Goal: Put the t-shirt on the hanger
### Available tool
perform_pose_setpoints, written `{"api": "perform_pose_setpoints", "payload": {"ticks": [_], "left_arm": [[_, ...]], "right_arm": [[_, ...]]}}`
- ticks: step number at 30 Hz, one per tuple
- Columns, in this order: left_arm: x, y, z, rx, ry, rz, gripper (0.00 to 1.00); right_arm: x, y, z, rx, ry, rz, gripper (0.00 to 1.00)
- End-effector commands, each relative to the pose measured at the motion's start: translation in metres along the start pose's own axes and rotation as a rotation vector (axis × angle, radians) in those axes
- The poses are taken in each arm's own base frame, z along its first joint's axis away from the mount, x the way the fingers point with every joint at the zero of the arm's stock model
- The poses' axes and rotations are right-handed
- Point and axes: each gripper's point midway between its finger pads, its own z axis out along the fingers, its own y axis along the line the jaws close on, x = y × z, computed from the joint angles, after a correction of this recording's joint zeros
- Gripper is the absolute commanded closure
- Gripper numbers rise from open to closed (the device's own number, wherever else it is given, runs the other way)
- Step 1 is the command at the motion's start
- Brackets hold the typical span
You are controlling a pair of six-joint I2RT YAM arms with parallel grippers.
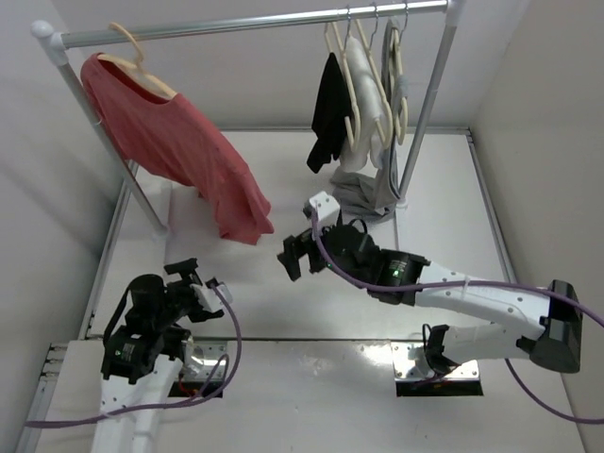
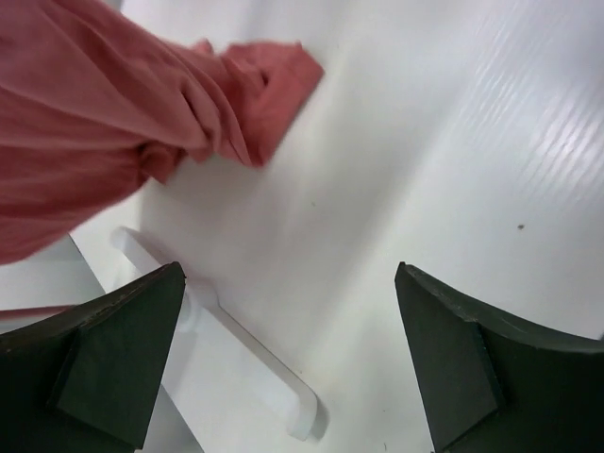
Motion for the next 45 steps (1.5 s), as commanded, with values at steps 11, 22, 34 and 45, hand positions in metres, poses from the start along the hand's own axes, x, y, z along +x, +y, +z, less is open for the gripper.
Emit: {"api": "perform_pose_setpoints", "payload": {"ticks": [11,22,34,45], "left_arm": [[0.062,-0.005,0.047,0.100,0.269,-0.118,0.00],[0.056,-0.006,0.052,0.044,0.193,-0.135,0.00],[0.054,-0.010,0.054,0.073,0.191,-0.157,0.00],[0.051,-0.011,0.055,0.077,0.170,-0.155,0.00]], "right_arm": [[0.162,-0.066,-0.021,0.246,0.260,0.194,0.00],[0.171,-0.110,-0.046,0.453,0.140,0.319,0.00],[0.165,-0.114,-0.042,0.542,0.177,0.315,0.00],[0.165,-0.110,-0.040,0.546,0.218,0.300,0.00]]}}
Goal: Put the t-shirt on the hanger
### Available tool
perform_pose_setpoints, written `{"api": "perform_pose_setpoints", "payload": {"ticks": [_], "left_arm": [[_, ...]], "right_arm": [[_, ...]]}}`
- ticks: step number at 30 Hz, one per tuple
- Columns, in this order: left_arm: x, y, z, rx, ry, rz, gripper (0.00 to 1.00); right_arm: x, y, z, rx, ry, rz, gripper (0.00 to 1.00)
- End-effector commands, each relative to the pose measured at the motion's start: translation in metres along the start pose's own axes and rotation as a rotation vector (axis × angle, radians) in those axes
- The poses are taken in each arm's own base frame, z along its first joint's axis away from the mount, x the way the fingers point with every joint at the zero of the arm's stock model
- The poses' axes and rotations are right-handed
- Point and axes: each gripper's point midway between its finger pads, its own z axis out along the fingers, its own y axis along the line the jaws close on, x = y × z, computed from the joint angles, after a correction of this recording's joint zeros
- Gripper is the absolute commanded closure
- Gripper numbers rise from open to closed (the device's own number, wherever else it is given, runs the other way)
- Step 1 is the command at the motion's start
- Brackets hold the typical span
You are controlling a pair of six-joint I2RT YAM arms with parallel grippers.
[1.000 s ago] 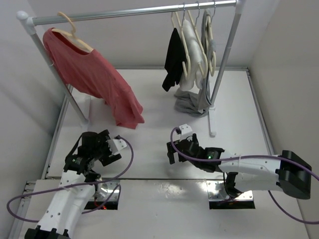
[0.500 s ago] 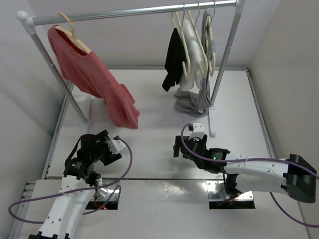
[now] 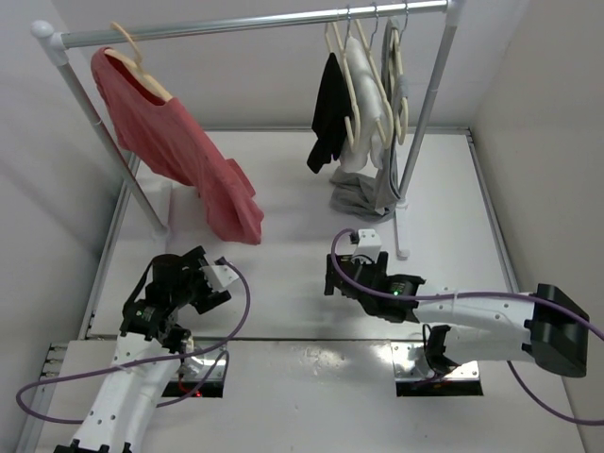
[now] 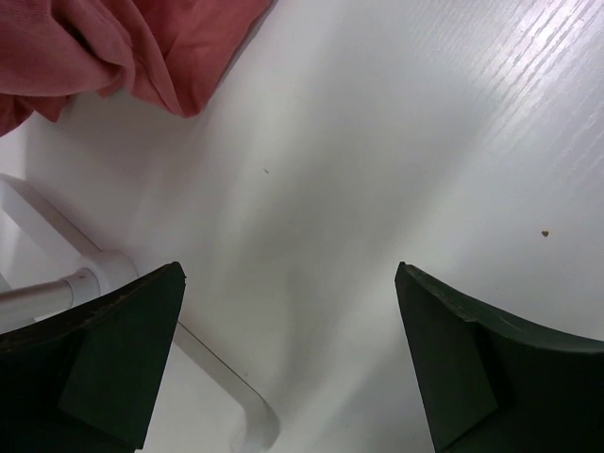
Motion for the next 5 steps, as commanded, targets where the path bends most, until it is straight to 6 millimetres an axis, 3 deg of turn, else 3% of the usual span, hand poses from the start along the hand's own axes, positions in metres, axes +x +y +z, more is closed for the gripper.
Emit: {"api": "perform_pose_setpoints", "payload": {"ticks": [1,5], "left_arm": [[-0.0086,0.0043,0.0005,-0.015,-0.040,-0.002,0.00],[-0.0086,0.0043,0.0005,-0.015,-0.040,-0.002,0.00]], "right_arm": [[-0.0146,0.0080,-0.0042,-0.011,-0.026,0.042,0.00],[-0.0150,0.0070,-0.0090,-0.058,-0.043,0.052,0.00]]}}
